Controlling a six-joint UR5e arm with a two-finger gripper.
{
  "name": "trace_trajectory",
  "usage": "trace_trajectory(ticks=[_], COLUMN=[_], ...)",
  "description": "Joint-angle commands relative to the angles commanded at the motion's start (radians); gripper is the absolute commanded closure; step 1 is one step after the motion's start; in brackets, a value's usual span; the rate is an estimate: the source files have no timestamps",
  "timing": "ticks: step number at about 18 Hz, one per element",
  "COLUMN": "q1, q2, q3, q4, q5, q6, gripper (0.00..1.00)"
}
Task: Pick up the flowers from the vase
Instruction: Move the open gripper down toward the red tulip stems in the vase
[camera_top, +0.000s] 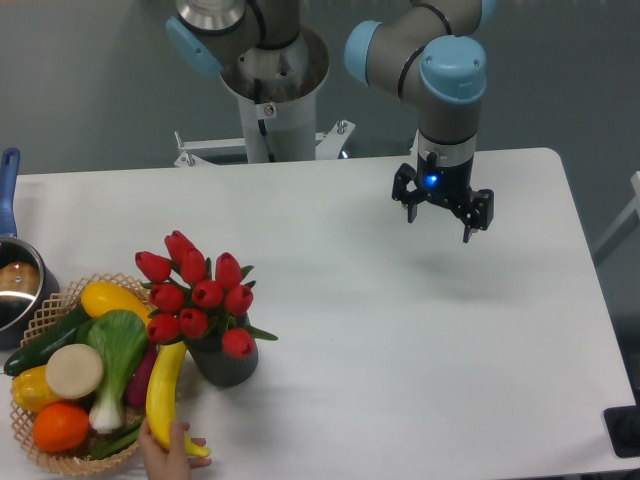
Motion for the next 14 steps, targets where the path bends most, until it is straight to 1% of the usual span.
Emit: trace_trajectory(ticks=[6, 10, 14], q1=[-0.011, -0.011, -0.012], q2=[-0.005, -0.009, -0.006], q3=[0.002, 0.002, 0.009], q4=[0.008, 0.009, 0.006], q5=[-0.018, -0.118, -0.283], q6=[-0.006, -0.009, -0.044], gripper=[0.0, 0.0, 0.0])
